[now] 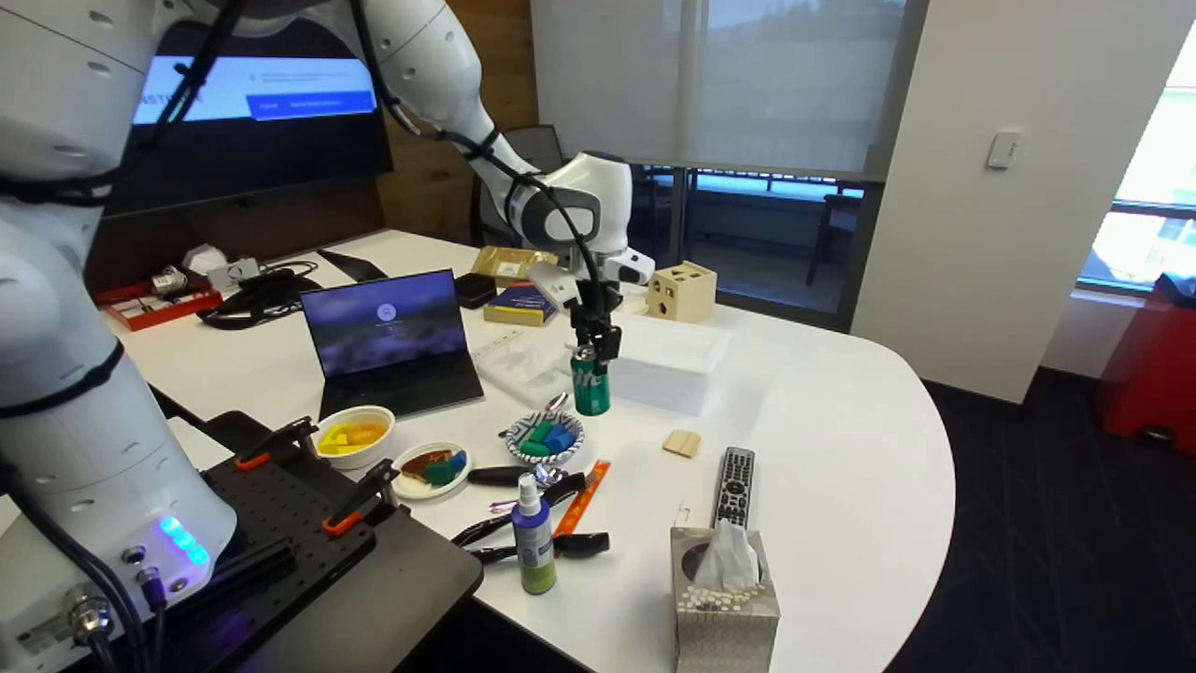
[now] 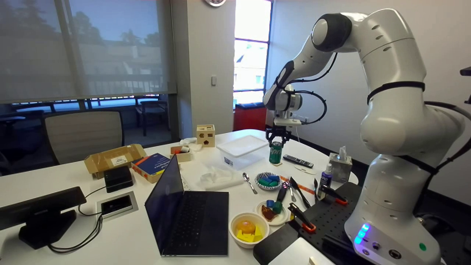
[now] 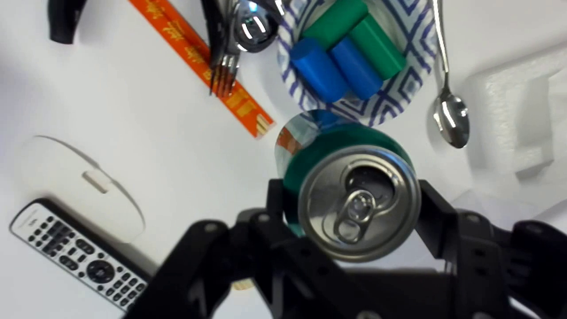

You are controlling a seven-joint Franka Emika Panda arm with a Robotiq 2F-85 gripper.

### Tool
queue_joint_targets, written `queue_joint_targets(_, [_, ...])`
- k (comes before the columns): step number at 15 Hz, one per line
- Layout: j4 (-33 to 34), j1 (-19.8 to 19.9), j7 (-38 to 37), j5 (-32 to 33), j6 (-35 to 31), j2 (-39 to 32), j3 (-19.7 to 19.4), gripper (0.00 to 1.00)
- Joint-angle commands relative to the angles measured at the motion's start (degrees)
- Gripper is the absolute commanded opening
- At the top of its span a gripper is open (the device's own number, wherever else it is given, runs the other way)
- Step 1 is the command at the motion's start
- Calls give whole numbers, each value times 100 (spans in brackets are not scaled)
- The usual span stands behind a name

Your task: Move the green can to the right.

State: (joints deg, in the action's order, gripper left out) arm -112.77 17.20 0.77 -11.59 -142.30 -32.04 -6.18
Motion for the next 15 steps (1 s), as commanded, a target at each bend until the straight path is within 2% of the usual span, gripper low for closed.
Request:
queue_joint_targets(1, [226, 243, 179, -9, 281, -98, -165, 46])
queue_joint_targets(5, [421, 191, -177, 307, 91, -457, -601, 46])
queue_joint_targets(7, [549, 266, -216, 330, 92, -652, -667, 46])
queue_joint_targets(11, [731, 447, -152, 228, 64, -1057, -679, 46])
queue_joint_targets(15, [892, 792, -7, -21, 7, -1392, -545, 46])
